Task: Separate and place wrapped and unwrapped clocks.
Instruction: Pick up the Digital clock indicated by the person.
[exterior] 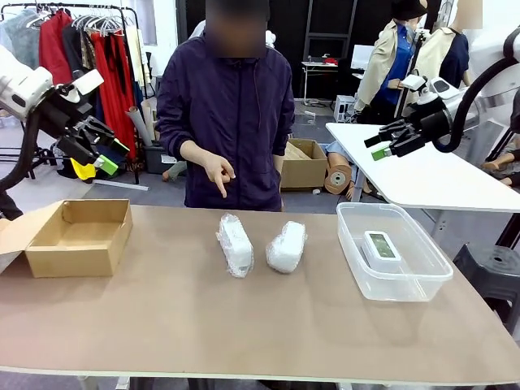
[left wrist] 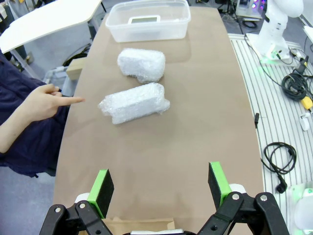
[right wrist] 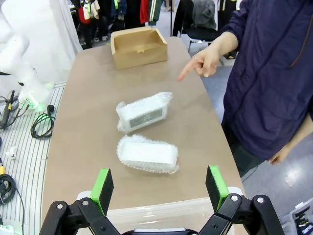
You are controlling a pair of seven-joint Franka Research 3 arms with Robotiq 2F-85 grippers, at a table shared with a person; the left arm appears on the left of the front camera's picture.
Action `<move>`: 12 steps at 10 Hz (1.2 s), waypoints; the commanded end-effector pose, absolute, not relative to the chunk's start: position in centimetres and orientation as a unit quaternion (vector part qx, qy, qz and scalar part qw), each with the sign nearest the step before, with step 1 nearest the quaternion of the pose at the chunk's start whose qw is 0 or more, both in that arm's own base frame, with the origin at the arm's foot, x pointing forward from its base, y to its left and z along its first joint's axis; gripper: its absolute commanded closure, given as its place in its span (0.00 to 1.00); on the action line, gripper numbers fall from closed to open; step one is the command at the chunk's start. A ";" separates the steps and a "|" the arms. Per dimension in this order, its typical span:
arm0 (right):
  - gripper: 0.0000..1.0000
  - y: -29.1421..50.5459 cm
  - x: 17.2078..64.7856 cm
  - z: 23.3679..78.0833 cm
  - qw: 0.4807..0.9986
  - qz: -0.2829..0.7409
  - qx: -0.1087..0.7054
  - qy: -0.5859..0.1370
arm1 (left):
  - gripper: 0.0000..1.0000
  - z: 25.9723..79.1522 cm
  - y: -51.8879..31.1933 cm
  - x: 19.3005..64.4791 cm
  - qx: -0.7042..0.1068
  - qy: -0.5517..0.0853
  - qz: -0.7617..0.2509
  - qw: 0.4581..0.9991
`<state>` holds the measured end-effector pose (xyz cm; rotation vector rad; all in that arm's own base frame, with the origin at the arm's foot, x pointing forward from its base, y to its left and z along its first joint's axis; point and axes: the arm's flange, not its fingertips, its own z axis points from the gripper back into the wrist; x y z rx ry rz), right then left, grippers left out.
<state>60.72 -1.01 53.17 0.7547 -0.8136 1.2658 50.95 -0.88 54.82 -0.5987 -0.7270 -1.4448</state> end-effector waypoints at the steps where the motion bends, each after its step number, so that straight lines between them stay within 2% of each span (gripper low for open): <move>1: 0.00 -0.9 60.7 53.4 0.664 0.562 0.336 -0.361 | 0.00 54.9 -0.9 50.9 -0.264 -0.322 -0.636 0.649; 12: 0.00 -0.9 60.7 53.4 0.664 0.562 0.336 -0.361 | 0.00 54.9 -0.9 50.9 -0.264 -0.322 -0.636 0.649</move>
